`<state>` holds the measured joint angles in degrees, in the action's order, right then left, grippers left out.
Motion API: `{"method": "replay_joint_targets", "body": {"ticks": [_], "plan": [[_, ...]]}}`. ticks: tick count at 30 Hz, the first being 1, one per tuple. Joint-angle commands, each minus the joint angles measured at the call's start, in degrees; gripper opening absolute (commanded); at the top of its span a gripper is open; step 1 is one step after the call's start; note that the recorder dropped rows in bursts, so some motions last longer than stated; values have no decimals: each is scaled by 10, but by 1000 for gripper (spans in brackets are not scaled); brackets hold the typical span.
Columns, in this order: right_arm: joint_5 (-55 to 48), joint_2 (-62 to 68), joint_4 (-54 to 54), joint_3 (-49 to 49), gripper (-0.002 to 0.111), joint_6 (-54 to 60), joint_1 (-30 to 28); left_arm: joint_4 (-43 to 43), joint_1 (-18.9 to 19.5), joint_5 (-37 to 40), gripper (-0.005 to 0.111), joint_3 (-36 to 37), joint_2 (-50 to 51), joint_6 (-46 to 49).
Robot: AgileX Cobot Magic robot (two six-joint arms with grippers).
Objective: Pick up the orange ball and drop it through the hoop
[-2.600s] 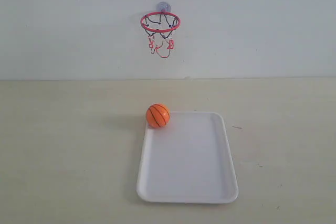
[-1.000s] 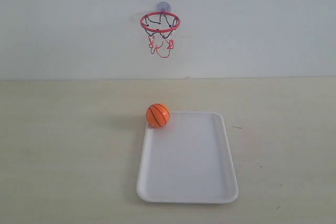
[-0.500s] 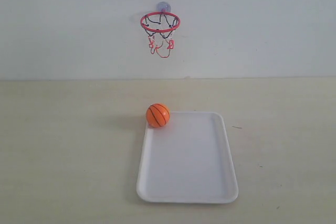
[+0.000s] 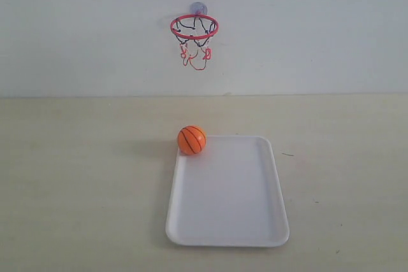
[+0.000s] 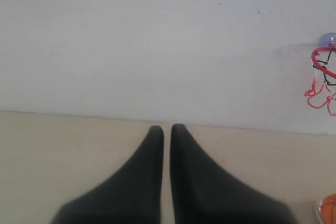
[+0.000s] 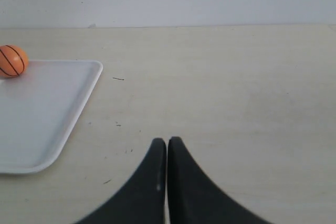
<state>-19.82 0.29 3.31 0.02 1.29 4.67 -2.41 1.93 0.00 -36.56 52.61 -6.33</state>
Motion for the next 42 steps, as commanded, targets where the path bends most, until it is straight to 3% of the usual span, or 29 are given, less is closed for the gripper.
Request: {"method": "replay_joint_targets", "body": {"ticks": [1,7,9,10,11,14,15,17,21,23,24,26,29,33,35,38,40,42], "plan": [[4,-3,-1,0,0,1,-1,1,2,-130,4,-5,78,-22],[4,-3,-1,0,0,1,-1,-26,-8,-124,4,-10,134,-177],[4,-3,-1,0,0,1,-1,-183,-56,-133,4,-21,159,-245],[4,-3,-1,0,0,1,-1,-322,-98,-172,4,-35,185,-305],[4,-3,-1,0,0,1,-1,-396,-119,-201,4,-47,203,-334],[4,-3,-1,0,0,1,-1,-519,-173,-215,4,-114,268,-425],[4,-3,-1,0,0,1,-1,-546,-197,-162,4,-173,322,-491],[4,-3,-1,0,0,1,-1,-607,-220,-104,4,-249,395,-548],[4,-3,-1,0,0,1,-1,-751,-242,-126,4,-352,493,-724],[4,-3,-1,0,0,1,-1,-874,-243,-163,4,-382,536,-835],[4,-3,-1,0,0,1,-1,-975,-243,-201,4,-399,558,-941],[4,-3,-1,0,0,1,-1,-975,-236,-275,4,-411,586,-1001],[4,-3,-1,0,0,1,-1,-975,-232,-330,4,-425,617,-1015],[4,-3,-1,0,0,1,-1,-975,-232,-257,4,-441,626,-1002],[4,-3,-1,0,0,1,-1,-975,-232,-252,4,-447,618,-897],[2,-3,-1,0,0,1,-1,-975,-247,-270,4,-444,587,-633],[2,-3,-1,0,0,1,-1,-975,-275,-187,4,-432,563,-574],[2,-3,-1,0,0,1,-1,-975,-323,-14,4,-417,539,-535]]}}
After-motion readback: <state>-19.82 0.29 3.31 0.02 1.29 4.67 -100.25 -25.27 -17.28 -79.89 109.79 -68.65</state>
